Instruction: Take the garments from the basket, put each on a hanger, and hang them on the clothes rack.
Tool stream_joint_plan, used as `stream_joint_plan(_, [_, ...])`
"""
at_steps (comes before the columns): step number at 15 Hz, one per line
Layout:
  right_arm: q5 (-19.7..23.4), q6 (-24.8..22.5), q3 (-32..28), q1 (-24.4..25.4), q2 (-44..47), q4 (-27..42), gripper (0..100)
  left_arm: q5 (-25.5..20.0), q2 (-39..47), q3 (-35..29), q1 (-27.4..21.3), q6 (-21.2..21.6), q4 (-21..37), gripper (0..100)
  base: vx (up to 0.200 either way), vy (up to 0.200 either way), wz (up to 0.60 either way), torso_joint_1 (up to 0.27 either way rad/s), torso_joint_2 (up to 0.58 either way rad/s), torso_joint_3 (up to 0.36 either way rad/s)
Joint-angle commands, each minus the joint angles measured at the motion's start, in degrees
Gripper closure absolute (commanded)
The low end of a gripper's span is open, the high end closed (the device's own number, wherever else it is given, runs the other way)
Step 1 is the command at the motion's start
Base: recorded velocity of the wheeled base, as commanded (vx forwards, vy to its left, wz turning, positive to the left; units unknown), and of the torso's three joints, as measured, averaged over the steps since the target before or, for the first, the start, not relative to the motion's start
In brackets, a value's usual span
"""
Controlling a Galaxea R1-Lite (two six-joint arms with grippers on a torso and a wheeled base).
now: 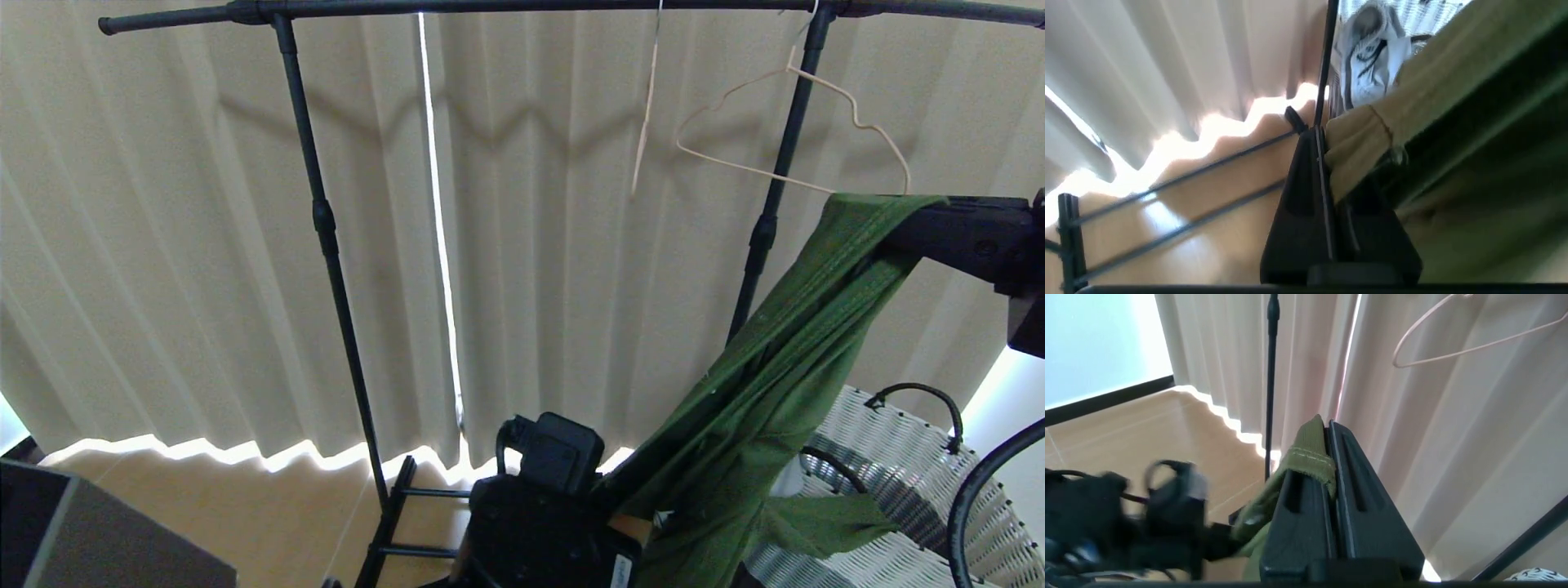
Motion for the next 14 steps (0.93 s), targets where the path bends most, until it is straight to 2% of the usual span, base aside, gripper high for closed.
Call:
stream_joint_plan(1, [0.02, 0.02, -0.12, 0.01, 0.47, -0.06, 100, -0.12, -8.55, 10.72, 0.27, 4.84, -7.28, 100, 0.000, 0.000, 0.00, 0.000, 0.00, 0.000])
stream_joint_plan(2, [0.02, 0.02, -0.21, 0.01, 0.55, -0.06, 100, -0.12, -12.51, 11.51, 0.98, 5.46, -6.57, 100, 0.000, 0.000, 0.00, 0.000, 0.00, 0.000])
stream_joint_plan(3, [0.02, 0.02, -0.21, 0.01, 0.64, -0.14, 100, -0.12, -19.28, 10.98, 2.91, 6.16, -1.74, 100, 0.000, 0.000, 0.00, 0.000, 0.00, 0.000])
stream_joint_plan(4, [0.02, 0.02, -0.21, 0.01, 0.64, -0.14, 100, -0.12, -22.00, 10.19, 3.88, 6.86, 1.07, 100, 0.000, 0.000, 0.00, 0.000, 0.00, 0.000])
stream_joint_plan(5, [-0.07, 0.02, -0.21, 0.01, 0.91, -0.14, 100, -0.65, -30.79, 5.53, 7.13, 8.18, 13.29, 100, 0.000, 0.000, 0.00, 0.000, 0.00, 0.000])
stream_joint_plan(6, [-0.07, 0.02, -0.12, 0.01, 0.99, -0.14, 100, -0.73, -35.10, 1.40, 8.01, 8.27, 20.50, 100, 0.000, 0.000, 0.00, 0.000, 0.00, 0.000])
stream_joint_plan(7, [-0.07, 0.02, -0.03, -0.07, 0.99, -0.14, 100, -0.73, -35.80, 0.78, 8.18, 8.36, 21.55, 100, 0.000, 0.000, 0.00, 0.000, 0.00, 0.000])
stream_joint_plan(8, [-0.25, 0.11, 1.11, -0.16, 0.38, -0.14, 100, -0.73, -40.19, -0.89, 9.59, 12.93, 24.54, 100, 0.000, 0.000, 0.00, 0.000, 0.00, 0.000])
stream_joint_plan(9, [-0.25, 0.11, 1.20, -0.25, 0.38, -0.14, 100, -0.73, -40.28, -0.80, 9.59, 13.28, 24.45, 100, 0.000, 0.000, 0.00, 0.000, 0.00, 0.000])
stream_joint_plan(10, [-0.25, 0.02, 2.43, -1.39, -1.03, -0.06, 100, -3.19, -42.04, -1.33, 13.37, 17.41, 24.54, 100, 0.000, 0.000, 0.00, 0.000, 0.00, 0.000])
stream_joint_plan(12, [-0.34, -0.07, 2.61, -2.80, -0.94, -0.06, 100, -8.29, -41.95, -3.52, 20.31, 17.41, 27.88, 100, 0.000, 0.000, 0.00, 0.000, 0.00, 0.000])
stream_joint_plan(13, [-0.34, -0.07, 2.61, -2.98, -0.85, -0.06, 100, -8.73, -41.95, -3.87, 21.01, 17.41, 28.76, 100, 0.000, 0.000, 0.00, 0.000, 0.00, 0.000])
stream_joint_plan(14, [-0.34, -0.07, 2.61, -4.47, -0.50, -0.06, 100, -15.15, -41.86, -8.27, 26.02, 16.35, 37.37, 100, 0.000, 0.000, 0.00, 0.000, 0.00, 0.000])
